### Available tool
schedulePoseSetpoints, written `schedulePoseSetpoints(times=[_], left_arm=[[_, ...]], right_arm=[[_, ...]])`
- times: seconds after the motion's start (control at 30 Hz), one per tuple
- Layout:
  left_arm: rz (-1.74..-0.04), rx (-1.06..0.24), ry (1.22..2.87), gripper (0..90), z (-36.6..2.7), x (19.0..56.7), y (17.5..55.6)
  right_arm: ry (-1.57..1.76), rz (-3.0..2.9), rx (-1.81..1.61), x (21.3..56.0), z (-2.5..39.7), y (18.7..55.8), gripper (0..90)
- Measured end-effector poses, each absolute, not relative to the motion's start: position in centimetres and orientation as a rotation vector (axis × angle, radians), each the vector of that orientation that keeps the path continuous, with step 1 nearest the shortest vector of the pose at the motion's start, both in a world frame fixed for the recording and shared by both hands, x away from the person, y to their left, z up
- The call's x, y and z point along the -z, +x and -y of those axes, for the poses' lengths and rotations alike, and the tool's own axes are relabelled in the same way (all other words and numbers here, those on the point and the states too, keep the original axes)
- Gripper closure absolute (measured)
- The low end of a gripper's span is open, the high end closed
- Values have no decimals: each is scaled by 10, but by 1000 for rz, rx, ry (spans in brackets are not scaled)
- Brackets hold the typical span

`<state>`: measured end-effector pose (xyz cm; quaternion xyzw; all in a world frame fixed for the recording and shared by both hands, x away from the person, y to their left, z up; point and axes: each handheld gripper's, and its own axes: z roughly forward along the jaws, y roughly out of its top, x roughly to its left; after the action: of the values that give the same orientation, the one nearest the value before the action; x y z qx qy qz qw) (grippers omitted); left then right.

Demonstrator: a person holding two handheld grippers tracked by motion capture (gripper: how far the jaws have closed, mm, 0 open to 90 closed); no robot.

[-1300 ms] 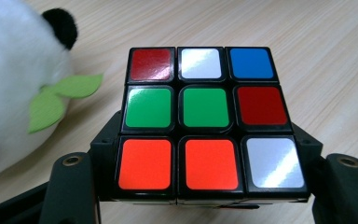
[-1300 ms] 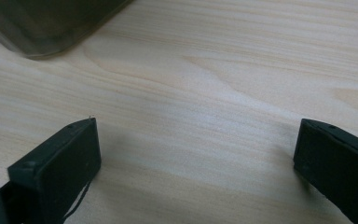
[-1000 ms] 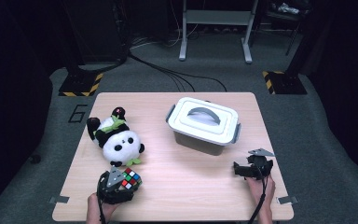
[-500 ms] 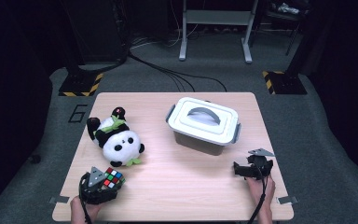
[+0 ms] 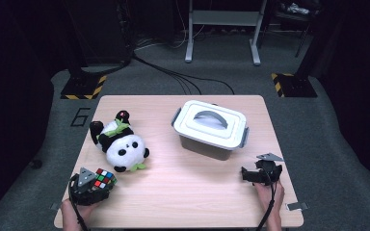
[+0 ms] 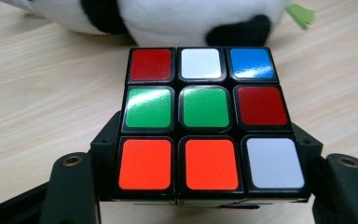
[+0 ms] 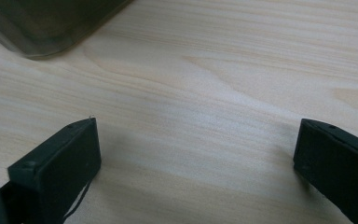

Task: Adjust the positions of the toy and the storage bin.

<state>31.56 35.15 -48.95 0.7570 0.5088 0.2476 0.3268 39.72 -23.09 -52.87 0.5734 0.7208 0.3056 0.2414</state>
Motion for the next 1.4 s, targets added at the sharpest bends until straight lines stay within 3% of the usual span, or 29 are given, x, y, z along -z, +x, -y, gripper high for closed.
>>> schedulePoseSetpoints(times=[0.63,1.4], left_arm=[[-1438,-669,1948,341,-384,495,345],[-1415,-613,1924,340,-398,514,359]], right_arm=[[1568,-1972,-835,529,231,397,0],[1568,-1973,-835,529,231,397,0]])
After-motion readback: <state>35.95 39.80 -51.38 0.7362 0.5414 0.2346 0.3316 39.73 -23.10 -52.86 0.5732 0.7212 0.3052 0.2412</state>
